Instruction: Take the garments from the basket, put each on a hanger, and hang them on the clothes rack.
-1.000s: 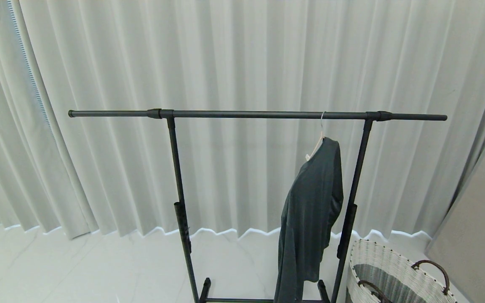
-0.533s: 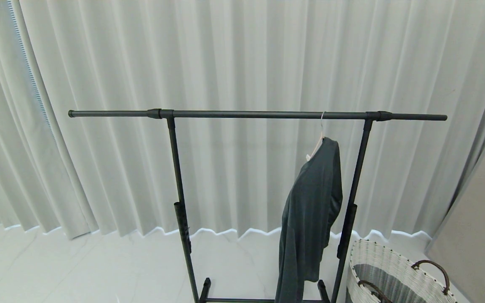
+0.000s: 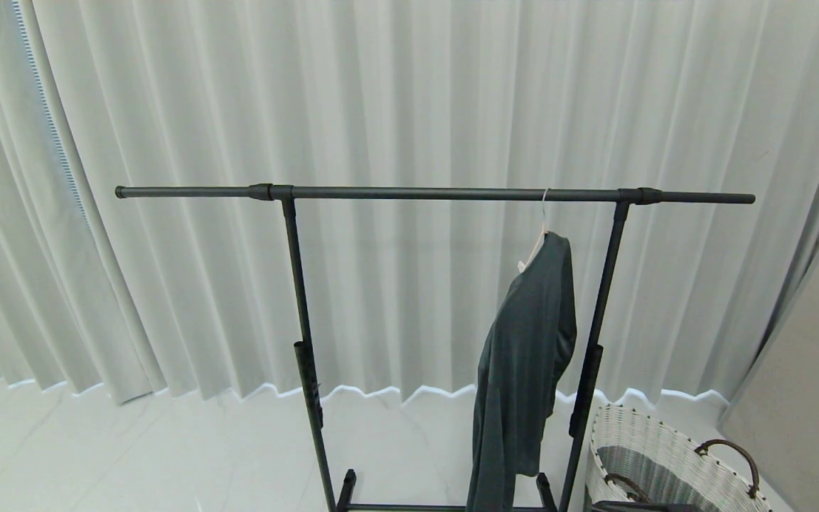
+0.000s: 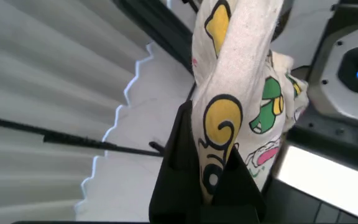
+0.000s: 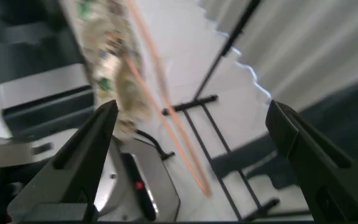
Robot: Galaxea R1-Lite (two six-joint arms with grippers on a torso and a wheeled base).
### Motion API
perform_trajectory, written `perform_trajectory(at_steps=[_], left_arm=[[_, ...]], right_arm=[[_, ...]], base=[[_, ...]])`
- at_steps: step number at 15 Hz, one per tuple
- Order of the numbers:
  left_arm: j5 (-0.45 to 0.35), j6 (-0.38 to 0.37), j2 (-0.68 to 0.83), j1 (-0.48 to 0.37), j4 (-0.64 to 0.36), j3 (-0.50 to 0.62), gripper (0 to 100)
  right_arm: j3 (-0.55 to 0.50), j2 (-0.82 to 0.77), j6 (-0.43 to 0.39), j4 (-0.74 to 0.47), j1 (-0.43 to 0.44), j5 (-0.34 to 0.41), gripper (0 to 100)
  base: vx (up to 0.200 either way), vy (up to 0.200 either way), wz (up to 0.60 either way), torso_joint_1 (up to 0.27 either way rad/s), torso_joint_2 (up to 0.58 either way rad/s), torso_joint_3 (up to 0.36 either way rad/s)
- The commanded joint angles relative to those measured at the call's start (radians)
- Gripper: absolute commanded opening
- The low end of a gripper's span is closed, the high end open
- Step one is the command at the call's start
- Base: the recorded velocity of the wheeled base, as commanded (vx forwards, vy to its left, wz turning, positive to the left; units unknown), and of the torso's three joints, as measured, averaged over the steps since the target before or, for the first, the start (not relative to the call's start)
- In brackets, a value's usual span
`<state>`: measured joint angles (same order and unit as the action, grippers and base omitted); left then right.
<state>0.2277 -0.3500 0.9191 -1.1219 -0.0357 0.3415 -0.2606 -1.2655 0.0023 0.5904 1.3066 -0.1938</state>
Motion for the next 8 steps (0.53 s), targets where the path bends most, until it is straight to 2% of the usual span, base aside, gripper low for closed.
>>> perform_trajectory(at_steps=[1, 2, 3, 4, 7, 8], left_arm=[[0.052, 0.0, -0.043, 0.053, 0.002, -0.002, 0], [0.079, 0.003, -0.04, 0.074, 0.002, 0.008, 0], [0.128, 0.009, -0.037, 0.156, 0.002, 0.054, 0], [0.128, 0.009, -0.037, 0.192, 0.002, 0.093, 0], [0.127, 0.013, -0.025, 0.217, 0.002, 0.194, 0], [0.125, 0.034, -0.006, 0.217, 0.007, 0.235, 0]], right_arm=[[0.037, -0.002, 0.015, 0.0, -0.067, -0.001, 100], [0.041, -0.002, 0.022, 0.0, -0.075, -0.001, 100], [0.04, -0.008, 0.053, 0.0, -0.086, 0.001, 100], [0.027, -0.02, 0.08, 0.0, -0.086, 0.001, 100], [-0.049, -0.083, 0.159, 0.002, -0.086, -0.003, 100], [-0.1, -0.129, 0.211, 0.003, -0.086, -0.006, 100]], base=[[0.0, 0.0, 0.0, 0.0, 0.0, 0.0], [0.0, 0.0, 0.0, 0.0, 0.0, 0.0], [0.0, 0.0, 0.0, 0.0, 0.0, 0.0], [0.0, 0.0, 0.0, 0.0, 0.0, 0.0], [0.0, 0.0, 0.0, 0.0, 0.0, 0.0], [0.0, 0.0, 0.0, 0.0, 0.0, 0.0]])
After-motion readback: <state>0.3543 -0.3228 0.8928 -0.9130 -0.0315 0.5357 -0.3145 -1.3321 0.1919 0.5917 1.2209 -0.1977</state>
